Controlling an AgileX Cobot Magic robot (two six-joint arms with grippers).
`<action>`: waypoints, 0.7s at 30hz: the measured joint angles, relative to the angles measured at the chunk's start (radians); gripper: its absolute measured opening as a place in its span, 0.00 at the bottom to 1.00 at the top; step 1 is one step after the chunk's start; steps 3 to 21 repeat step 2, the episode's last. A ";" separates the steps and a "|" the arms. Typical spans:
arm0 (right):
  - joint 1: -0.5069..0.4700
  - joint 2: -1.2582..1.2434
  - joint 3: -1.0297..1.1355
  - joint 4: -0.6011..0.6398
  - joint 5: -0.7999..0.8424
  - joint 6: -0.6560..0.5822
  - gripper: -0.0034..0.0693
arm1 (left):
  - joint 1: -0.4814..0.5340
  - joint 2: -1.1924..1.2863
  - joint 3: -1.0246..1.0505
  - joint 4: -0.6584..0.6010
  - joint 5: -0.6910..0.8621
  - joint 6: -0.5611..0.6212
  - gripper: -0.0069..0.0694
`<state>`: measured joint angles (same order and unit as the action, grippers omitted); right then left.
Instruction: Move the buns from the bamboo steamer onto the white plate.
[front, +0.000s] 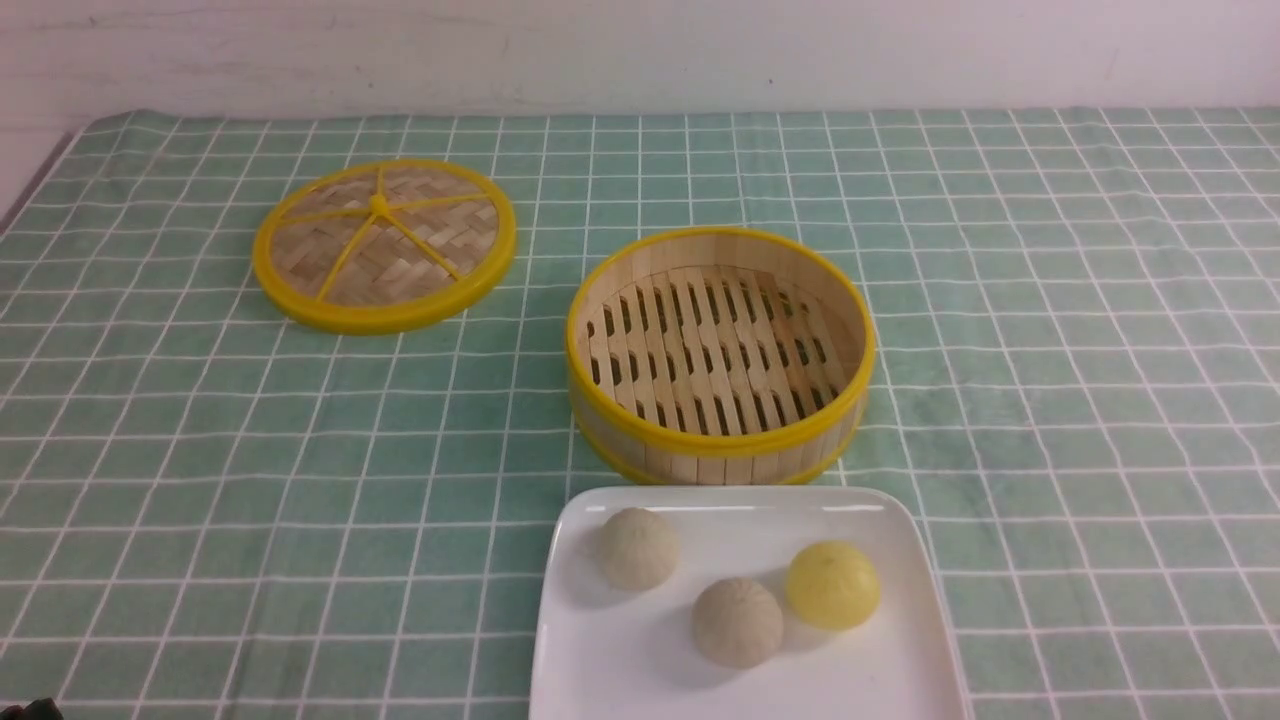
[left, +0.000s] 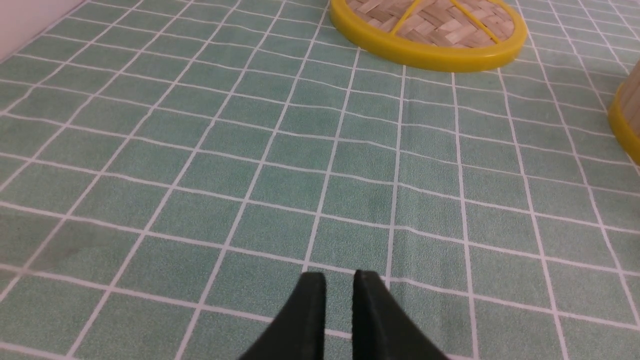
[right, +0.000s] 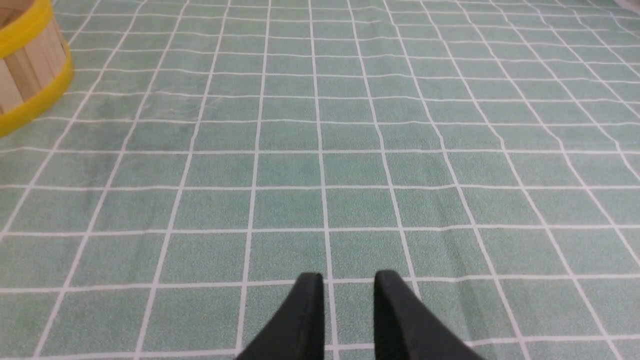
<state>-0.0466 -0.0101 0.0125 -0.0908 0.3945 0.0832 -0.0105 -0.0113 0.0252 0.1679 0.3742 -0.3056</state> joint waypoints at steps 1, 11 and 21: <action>0.000 0.000 0.000 0.000 0.000 0.000 0.29 | 0.000 0.000 0.000 0.000 0.000 0.000 0.24; 0.000 0.000 0.000 0.000 0.000 0.000 0.29 | 0.000 0.000 0.000 0.000 0.000 0.000 0.25; 0.000 0.000 0.000 0.000 0.000 0.000 0.29 | 0.000 0.000 0.000 0.000 0.000 0.000 0.25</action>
